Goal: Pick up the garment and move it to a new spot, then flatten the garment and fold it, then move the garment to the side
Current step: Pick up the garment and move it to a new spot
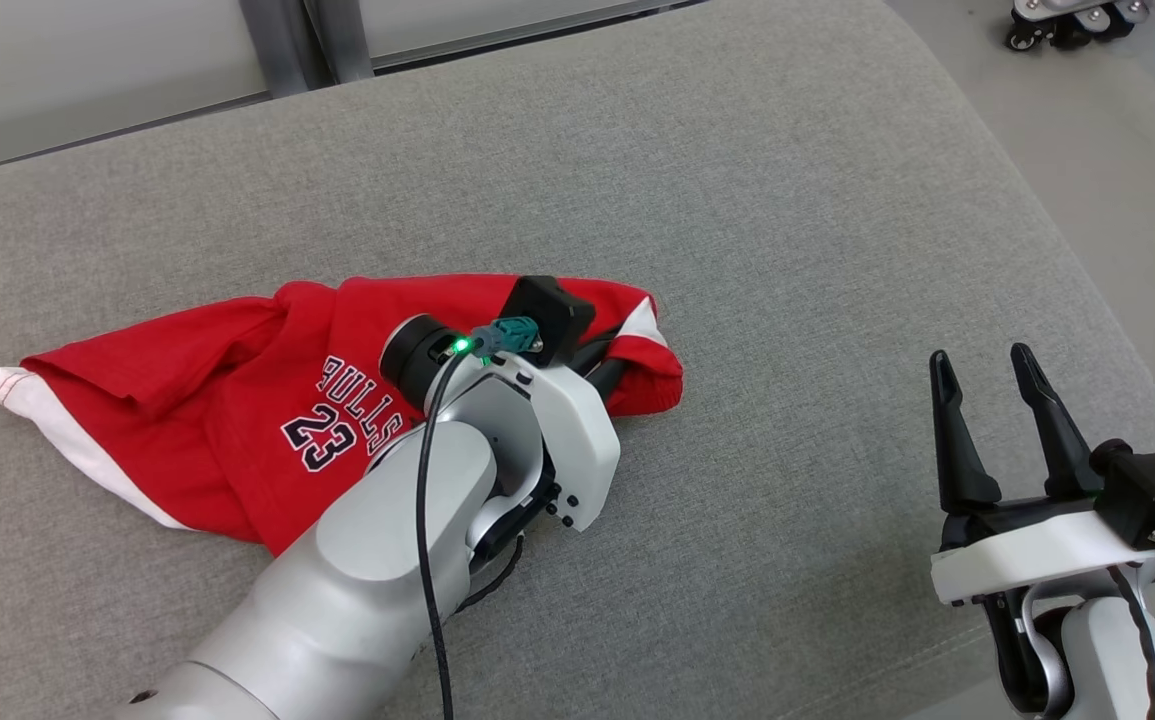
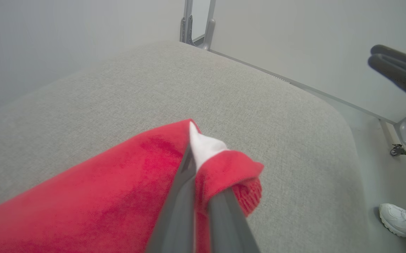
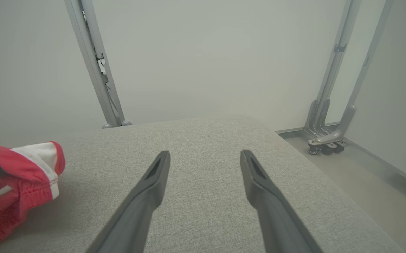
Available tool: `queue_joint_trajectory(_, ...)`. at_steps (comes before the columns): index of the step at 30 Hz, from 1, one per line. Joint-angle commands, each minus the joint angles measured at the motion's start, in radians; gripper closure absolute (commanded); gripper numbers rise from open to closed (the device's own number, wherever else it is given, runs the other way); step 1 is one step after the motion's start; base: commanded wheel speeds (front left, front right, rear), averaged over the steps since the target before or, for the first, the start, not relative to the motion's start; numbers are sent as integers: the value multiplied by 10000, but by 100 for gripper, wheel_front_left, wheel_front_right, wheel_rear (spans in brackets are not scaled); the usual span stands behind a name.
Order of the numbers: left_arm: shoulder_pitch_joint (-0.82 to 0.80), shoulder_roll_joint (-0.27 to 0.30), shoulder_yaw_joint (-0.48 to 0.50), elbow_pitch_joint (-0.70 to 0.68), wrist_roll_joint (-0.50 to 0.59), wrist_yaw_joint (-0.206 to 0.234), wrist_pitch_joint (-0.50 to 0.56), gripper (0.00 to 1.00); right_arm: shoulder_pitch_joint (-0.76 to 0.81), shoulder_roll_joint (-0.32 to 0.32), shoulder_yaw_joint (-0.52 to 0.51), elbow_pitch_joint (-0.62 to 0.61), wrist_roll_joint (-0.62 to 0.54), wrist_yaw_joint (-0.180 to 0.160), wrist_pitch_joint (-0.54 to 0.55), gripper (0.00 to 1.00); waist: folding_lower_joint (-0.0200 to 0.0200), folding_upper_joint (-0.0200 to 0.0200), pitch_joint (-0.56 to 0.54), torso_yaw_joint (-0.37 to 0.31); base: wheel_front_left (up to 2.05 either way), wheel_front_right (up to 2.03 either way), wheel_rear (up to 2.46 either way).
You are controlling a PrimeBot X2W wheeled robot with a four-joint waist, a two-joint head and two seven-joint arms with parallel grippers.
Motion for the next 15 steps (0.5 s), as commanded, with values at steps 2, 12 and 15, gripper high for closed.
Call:
queue_joint_trajectory(2, -208, 67, -268, 225, -138, 183, -84, 64, -124, -38, 30, 12, 78, 19, -51, 0, 0, 0, 42, 13, 0, 0, 0)
queue_joint_trajectory(12, -193, 64, -1413, 368, -1277, 339, -346, 0, 45, -44, -209, 151, -161, 19, -51, 0, 0, 0, -266, 988, 0, 0, 0)
queue_joint_trajectory(15, -174, 59, -1646, 332, -1484, 384, -439, 0, 130, -52, -411, 172, -312, 19, -51, 0, 0, 0, -509, 1393, 0, 0, 0)
